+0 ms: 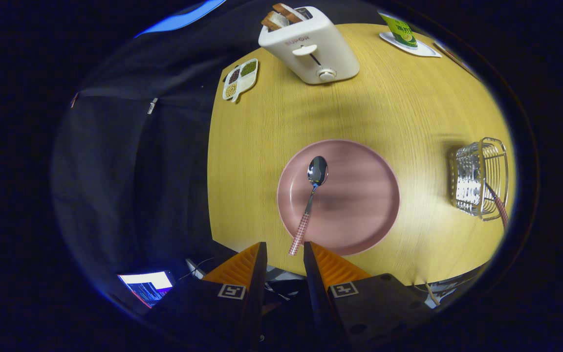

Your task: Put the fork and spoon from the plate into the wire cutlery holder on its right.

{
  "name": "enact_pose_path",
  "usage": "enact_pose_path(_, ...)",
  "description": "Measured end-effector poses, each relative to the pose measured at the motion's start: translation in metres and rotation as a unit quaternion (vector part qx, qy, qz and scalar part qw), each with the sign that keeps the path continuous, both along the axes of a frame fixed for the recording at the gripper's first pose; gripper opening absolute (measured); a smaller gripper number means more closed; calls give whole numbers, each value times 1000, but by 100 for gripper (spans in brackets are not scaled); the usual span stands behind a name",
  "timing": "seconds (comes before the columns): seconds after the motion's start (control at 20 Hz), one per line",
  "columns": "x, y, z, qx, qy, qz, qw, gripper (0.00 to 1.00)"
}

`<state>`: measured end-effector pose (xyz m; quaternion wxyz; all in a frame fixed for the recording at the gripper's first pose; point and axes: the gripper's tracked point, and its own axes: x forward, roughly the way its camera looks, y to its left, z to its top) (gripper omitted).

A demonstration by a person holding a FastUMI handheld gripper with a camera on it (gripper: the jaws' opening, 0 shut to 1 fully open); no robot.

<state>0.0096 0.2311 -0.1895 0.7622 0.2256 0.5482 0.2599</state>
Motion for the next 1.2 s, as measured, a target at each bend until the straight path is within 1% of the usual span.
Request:
enact_pose_path(0.15, 6, 18, -31, -24, 12, -7, 1000, 47)
enact_pose_path(0.35, 21, 28, -66, -49, 29, -37, 998, 48)
enact_pose_path(0.55, 23, 29, -93, -75, 37, -49, 995, 48)
enact_pose_path(0.6, 26, 32, -95, -70, 36, -53, 995, 48)
enact_pose_path(0.7, 25, 34, -104, -79, 38, -51, 995, 48)
enact_pose_path(0.75, 24, 39, -107, -71, 39, -49, 995, 38)
enact_pose_path(0.85, 18, 37, -108, -80, 39, -44, 995, 20)
enact_pose_path(0.95, 11, 38, -115, -81, 40, -32, 995, 11)
enact_pose_path(1.2, 6, 6, -70, -33, 29, -5, 999, 10)
